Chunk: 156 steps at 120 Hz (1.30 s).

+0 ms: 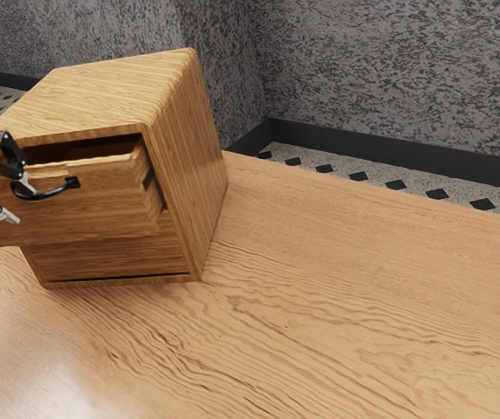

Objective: Pull the drawer handle with one arm to open the drawer

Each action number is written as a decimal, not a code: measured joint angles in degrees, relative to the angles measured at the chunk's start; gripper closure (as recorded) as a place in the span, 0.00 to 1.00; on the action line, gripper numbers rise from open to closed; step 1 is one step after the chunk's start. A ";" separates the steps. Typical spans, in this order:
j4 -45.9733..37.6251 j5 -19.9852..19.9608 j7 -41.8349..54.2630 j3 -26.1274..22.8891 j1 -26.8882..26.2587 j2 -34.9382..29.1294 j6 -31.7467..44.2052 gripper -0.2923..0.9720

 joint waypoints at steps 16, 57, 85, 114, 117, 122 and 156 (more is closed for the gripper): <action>-2.17 0.81 -0.70 -1.06 0.20 -2.51 0.00 0.53; -6.97 3.65 -5.21 -4.05 1.04 -8.03 -0.33 0.53; -10.25 4.31 -9.06 -6.29 2.04 -12.64 -1.18 0.54; -14.01 5.22 -13.15 -8.54 2.29 -18.86 -3.58 0.53; -14.21 5.45 -13.59 -8.74 2.29 -19.49 -4.00 0.53; -14.43 5.78 -14.31 -9.09 2.26 -20.43 -4.69 0.53; -16.90 6.95 -19.10 -11.30 2.26 -26.68 -9.59 0.52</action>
